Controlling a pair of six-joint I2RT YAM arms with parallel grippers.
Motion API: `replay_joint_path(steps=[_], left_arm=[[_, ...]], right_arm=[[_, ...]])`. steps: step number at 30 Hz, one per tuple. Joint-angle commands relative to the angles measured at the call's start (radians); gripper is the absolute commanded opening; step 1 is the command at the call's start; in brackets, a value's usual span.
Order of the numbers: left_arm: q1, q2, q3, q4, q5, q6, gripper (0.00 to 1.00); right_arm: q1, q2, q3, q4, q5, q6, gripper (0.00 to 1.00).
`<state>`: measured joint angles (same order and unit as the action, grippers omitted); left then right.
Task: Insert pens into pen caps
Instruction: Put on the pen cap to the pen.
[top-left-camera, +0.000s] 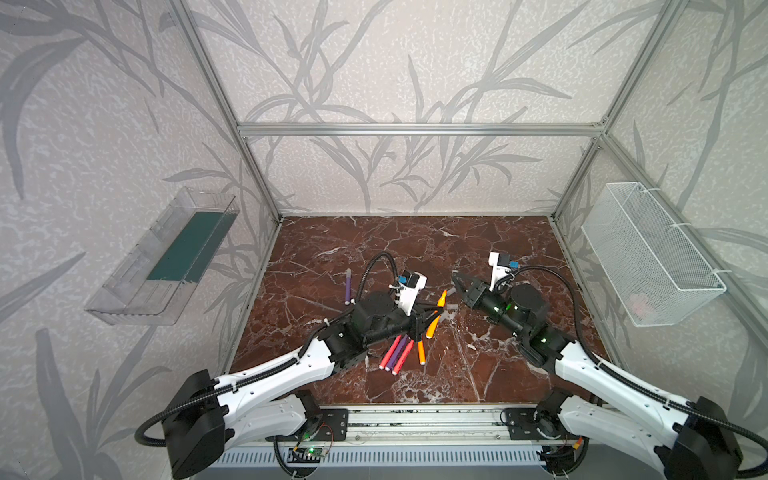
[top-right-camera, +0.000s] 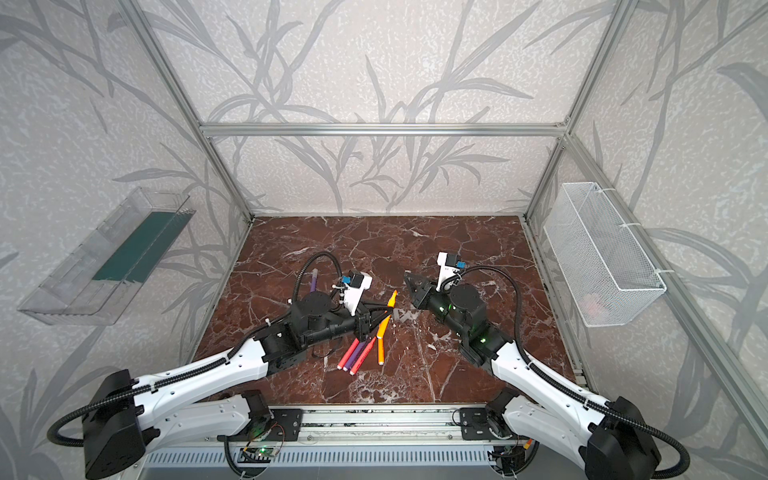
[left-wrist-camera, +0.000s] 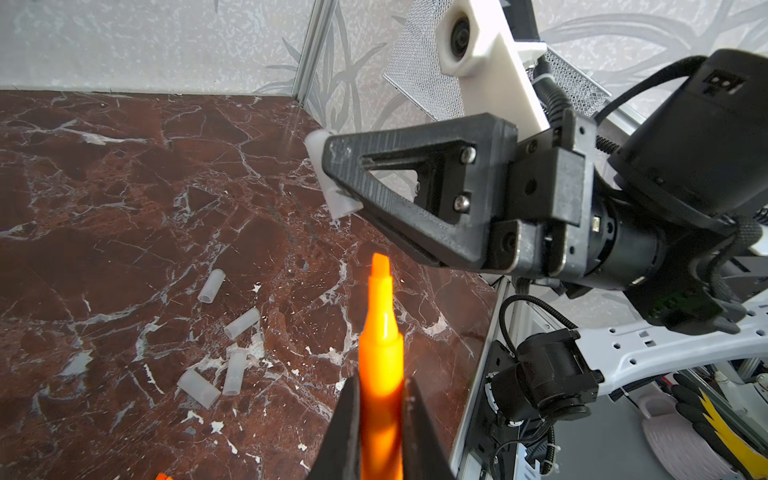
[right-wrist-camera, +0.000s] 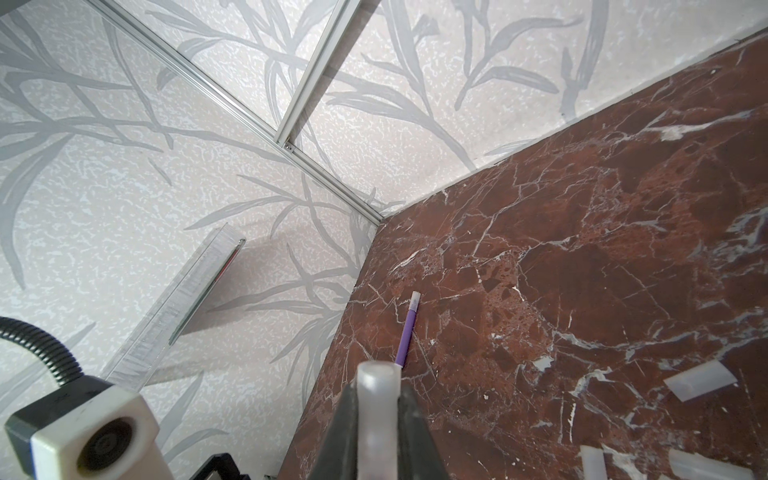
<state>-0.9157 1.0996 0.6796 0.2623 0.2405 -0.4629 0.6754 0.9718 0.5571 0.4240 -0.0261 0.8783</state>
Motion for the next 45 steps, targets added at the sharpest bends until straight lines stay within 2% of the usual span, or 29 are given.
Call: replay_joint_path(steps=[1,7,23,45], left_arm=[[-0.003,-0.013,0.0,0.008,-0.035,0.014,0.0],[-0.003,0.008,0.023,0.006,-0.032,0.008,0.0],[-0.003,0.048,0.028,0.037,-0.047,-0.001,0.0],[0.001,0.062,0.037,0.055,-0.086,-0.014,0.0]], right_arm=[[0.019,-0.008,-0.013,0.061,0.049,0.037,0.0],[0.049,-0.017,-0.036,0.094,0.092,0.045,0.0],[0.096,0.045,0.027,0.105,0.114,0.045,0.0],[0.141,0.055,0.006,0.132,0.154,0.05,0.0]])
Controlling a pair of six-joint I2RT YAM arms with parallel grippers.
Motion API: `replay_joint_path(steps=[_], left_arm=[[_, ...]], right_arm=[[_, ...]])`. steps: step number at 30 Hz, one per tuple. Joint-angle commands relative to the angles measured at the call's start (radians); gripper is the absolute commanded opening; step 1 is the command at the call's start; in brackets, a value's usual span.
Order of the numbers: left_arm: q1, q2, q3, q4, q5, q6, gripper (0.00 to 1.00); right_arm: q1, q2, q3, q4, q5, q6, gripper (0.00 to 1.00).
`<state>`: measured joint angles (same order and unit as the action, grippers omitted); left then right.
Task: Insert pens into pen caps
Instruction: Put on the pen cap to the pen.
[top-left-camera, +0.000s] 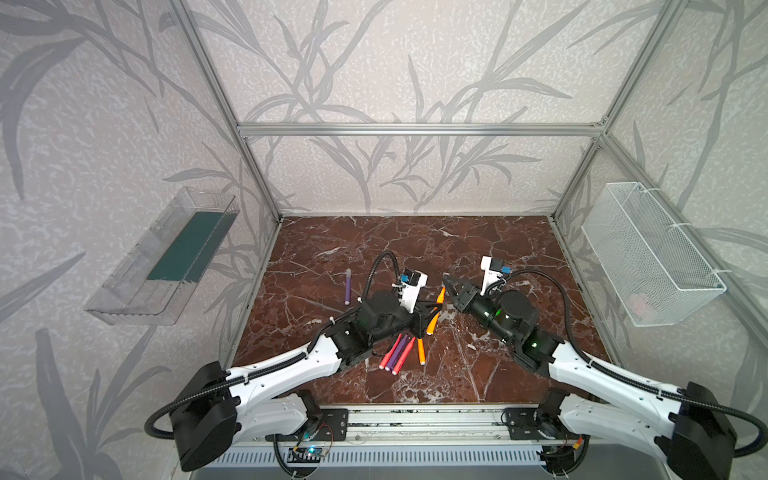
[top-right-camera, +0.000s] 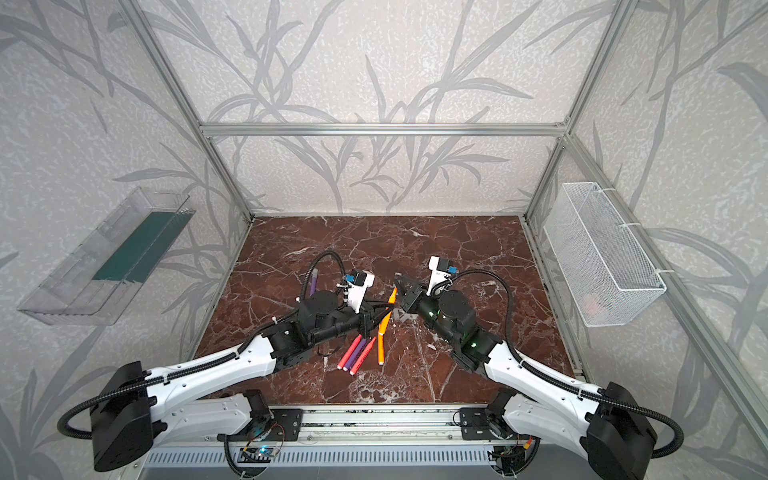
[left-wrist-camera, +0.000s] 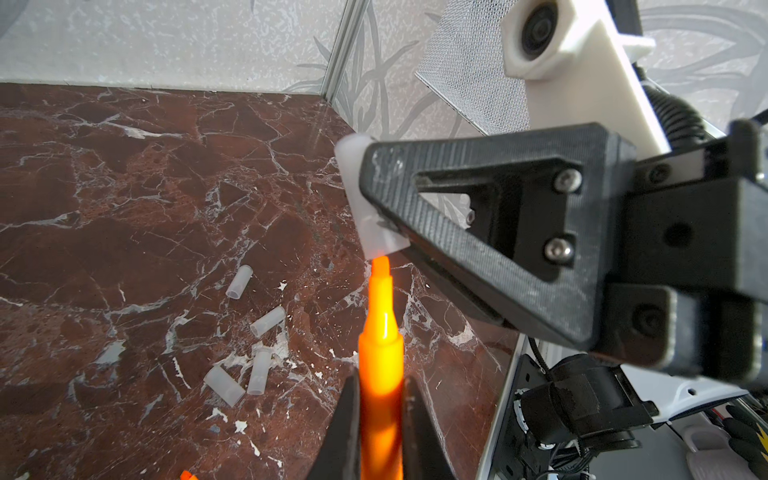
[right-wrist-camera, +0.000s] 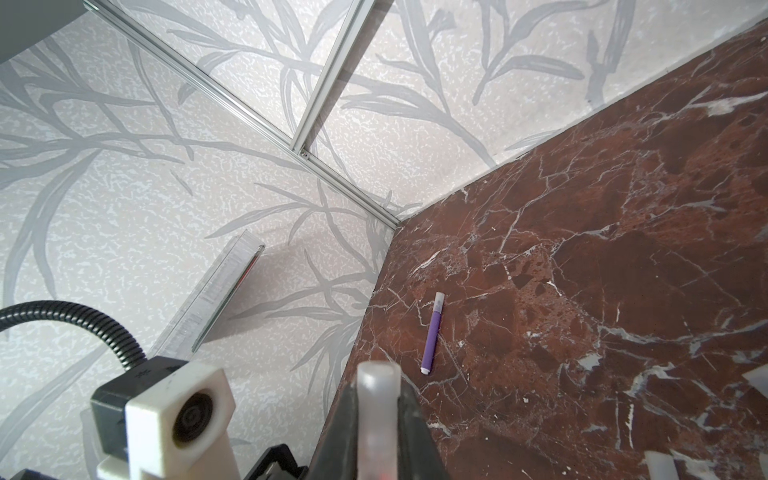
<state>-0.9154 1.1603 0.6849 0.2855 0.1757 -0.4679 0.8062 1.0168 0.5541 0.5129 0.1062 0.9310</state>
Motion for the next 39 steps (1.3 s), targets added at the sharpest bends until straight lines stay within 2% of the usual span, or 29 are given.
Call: replay_joint_path(steps=[1,14,25,29,34,39], left_arm=[[0.002,0.002,0.034,0.034,-0.022,-0.012,0.0],[0.037,-0.007,0.059,0.056,-0.022,-0.054,0.0],[0.083,0.006,0.086,0.107,0.066,-0.118,0.0],[0.102,0.006,0.078,0.131,0.086,-0.144,0.0],[0.136,0.004,0.081,0.137,0.13,-0.17,0.0],[0.16,-0.002,0.069,0.15,0.163,-0.187,0.0]], right_arm=[[0.012,0.015,0.008,0.048,0.023,0.0,0.0],[0.017,0.026,-0.013,0.069,0.036,0.003,0.0],[0.041,0.055,-0.025,0.173,-0.025,-0.07,0.0],[0.06,0.065,-0.044,0.201,-0.007,-0.085,0.0],[0.07,0.064,-0.052,0.218,-0.043,-0.154,0.0],[0.071,0.0,-0.098,0.216,-0.065,-0.229,0.0]])
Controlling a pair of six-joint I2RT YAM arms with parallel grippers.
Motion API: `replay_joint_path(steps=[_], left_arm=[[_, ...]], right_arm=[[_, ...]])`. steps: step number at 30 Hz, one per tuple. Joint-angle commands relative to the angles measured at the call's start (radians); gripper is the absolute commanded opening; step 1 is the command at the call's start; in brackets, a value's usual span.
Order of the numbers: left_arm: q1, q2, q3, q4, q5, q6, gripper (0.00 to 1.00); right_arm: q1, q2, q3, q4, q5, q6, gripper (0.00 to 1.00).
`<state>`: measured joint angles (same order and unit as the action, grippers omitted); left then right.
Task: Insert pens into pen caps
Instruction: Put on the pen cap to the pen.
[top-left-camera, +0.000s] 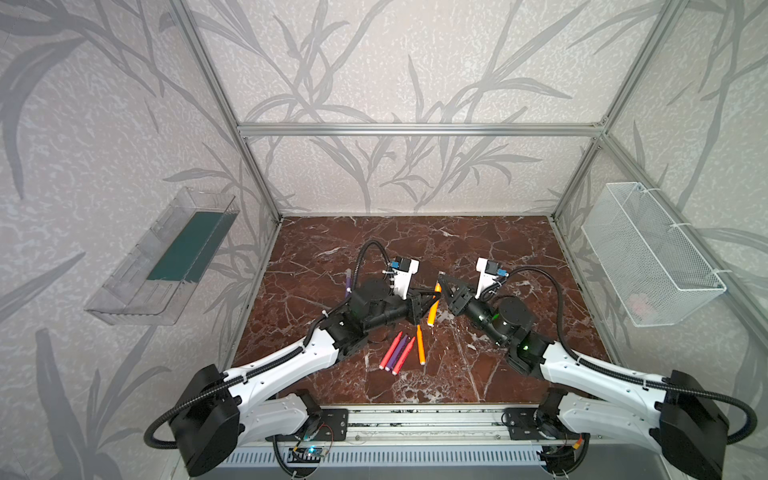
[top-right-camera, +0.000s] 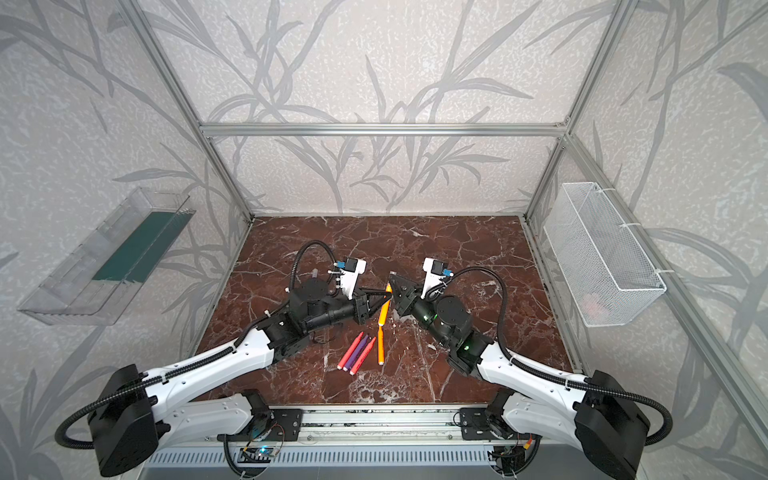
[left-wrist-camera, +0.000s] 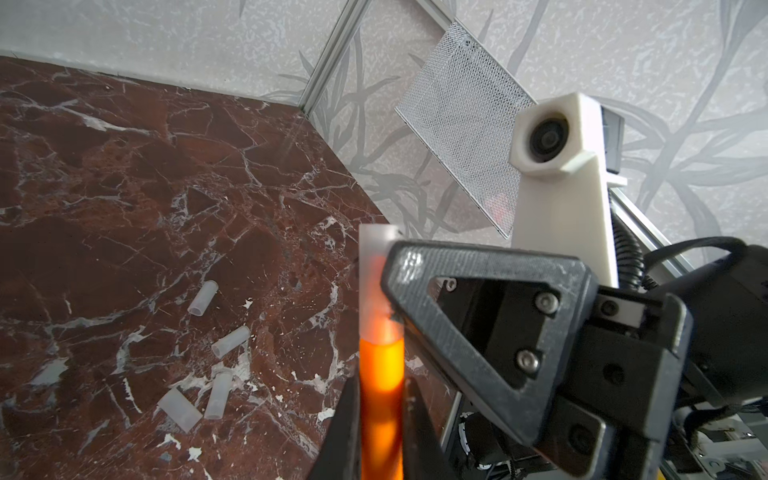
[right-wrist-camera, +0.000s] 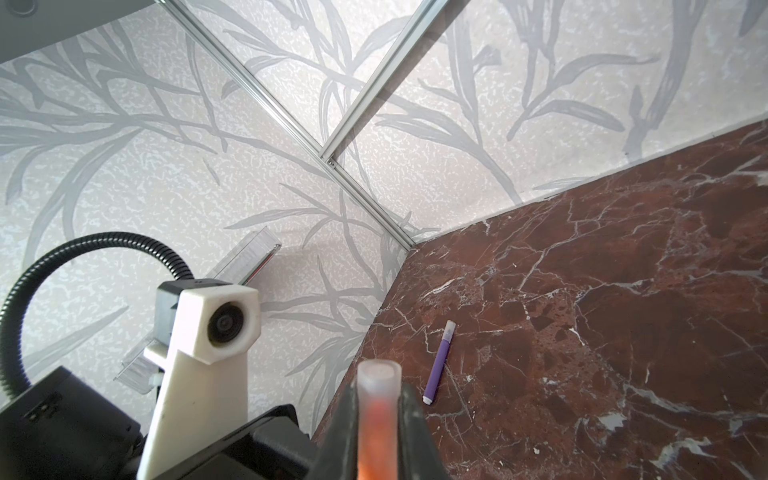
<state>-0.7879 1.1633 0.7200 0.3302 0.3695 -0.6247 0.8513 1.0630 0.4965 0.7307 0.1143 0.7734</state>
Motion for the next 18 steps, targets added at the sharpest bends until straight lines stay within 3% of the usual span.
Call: replay_joint_path(steps=[1,6,11,18], left_arm=[[0.035,-0.005,0.029,0.116,-0.03,-0.034,0.0],[0.039,0.007,0.036,0.141,-0.009,-0.052,0.0],[0.041,-0.011,0.035,0.139,-0.022,-0.043,0.0],[0.103,-0.029,0.055,0.078,-0.056,-0.028,0.0]], right_arm=[[0.026,-0.058,-0.054,0.002,-0.075,-0.075,0.0],[0.033,-0.051,-0.075,0.068,-0.101,-0.063,0.0],[0.076,0.05,-0.063,0.107,-0.089,-0.083,0.0],[0.139,0.047,-0.087,0.091,0.027,-0.13,0.0]])
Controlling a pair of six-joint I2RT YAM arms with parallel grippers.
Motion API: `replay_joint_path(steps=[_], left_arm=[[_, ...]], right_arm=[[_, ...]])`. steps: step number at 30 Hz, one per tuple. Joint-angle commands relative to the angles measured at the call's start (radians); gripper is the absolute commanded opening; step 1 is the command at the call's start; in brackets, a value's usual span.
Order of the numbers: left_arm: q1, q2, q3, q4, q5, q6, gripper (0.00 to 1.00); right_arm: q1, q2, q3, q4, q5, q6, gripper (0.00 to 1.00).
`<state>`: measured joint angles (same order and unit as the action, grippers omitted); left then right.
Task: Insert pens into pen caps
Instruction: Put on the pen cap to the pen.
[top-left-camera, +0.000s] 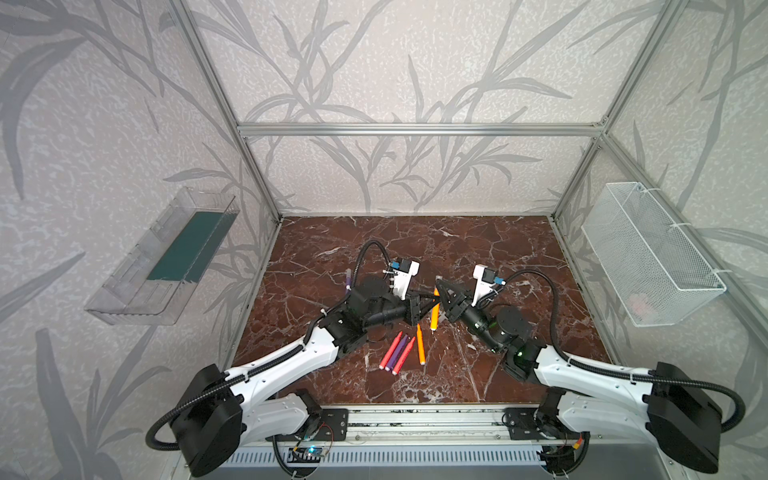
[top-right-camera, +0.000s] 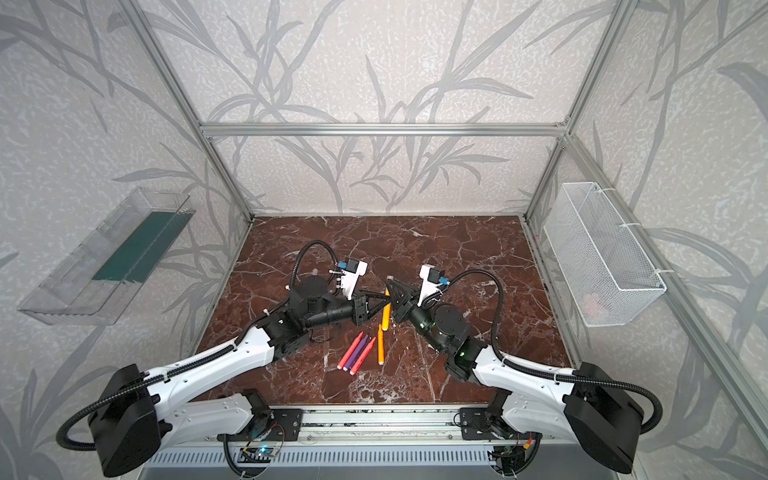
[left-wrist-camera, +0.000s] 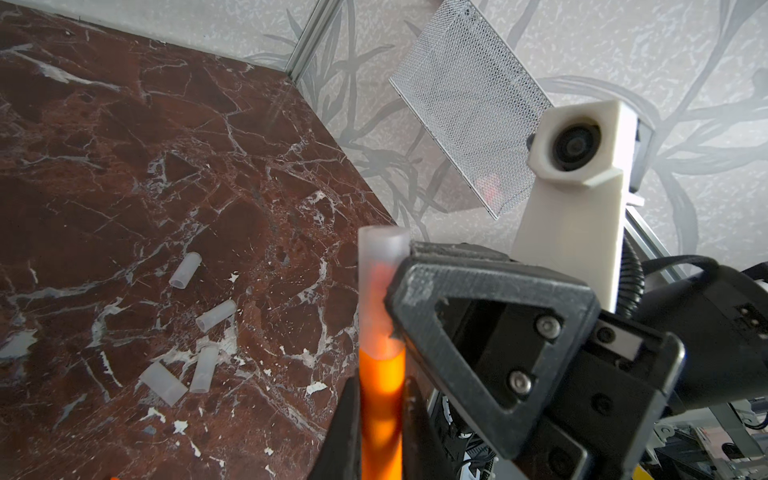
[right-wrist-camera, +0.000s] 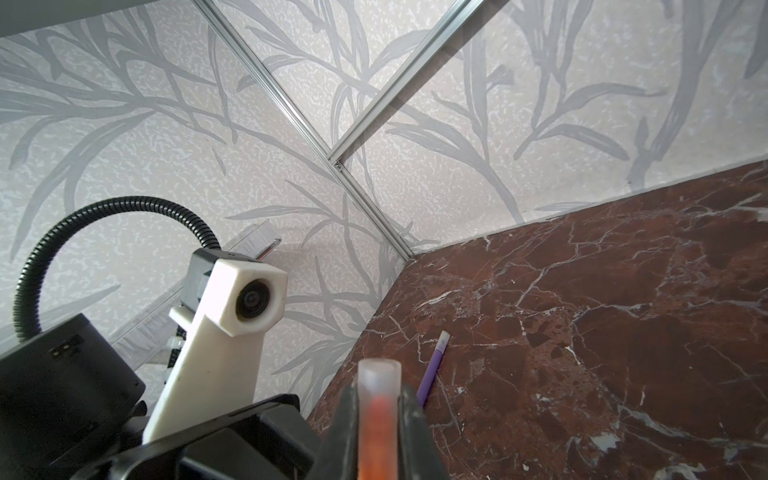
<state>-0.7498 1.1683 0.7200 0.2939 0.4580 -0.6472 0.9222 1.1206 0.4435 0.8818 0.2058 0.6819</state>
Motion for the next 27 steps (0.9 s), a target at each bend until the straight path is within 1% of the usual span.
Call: replay_joint_path(steps=[1,4,8,11,13,14,18,23,27], left_arm=[[0.068,-0.038,0.061,0.097,-0.161,0.008,0.0],[0.07,-0.053,0.077,0.056,-0.202,0.041,0.0],[0.073,-0.08,0.082,0.029,-0.234,0.065,0.0],[0.075,-0.088,0.086,0.015,-0.244,0.074,0.0],[0.079,-0.086,0.091,0.011,-0.247,0.078,0.0],[0.082,-0.083,0.094,0.006,-0.249,0.078,0.0],[0.101,-0.077,0.103,0.008,-0.246,0.064,0.0],[0.107,-0.072,0.123,-0.013,-0.253,0.078,0.0],[0.11,-0.061,0.13,-0.012,-0.252,0.078,0.0]], right_arm=[[0.071,-0.016,-0.034,-0.07,-0.057,-0.038,0.0],[0.078,-0.013,-0.041,-0.065,-0.062,-0.029,0.0],[0.082,-0.024,-0.067,-0.045,-0.046,-0.02,0.0],[0.088,-0.03,-0.068,-0.037,-0.061,-0.017,0.0],[0.095,-0.027,-0.065,-0.024,-0.075,-0.03,0.0],[0.129,-0.025,-0.062,-0.022,-0.075,-0.039,0.0],[0.184,-0.024,-0.075,-0.001,-0.04,-0.115,0.0],[0.186,-0.025,-0.125,0.067,-0.041,-0.127,0.0],[0.199,-0.021,-0.126,0.079,-0.042,-0.149,0.0]])
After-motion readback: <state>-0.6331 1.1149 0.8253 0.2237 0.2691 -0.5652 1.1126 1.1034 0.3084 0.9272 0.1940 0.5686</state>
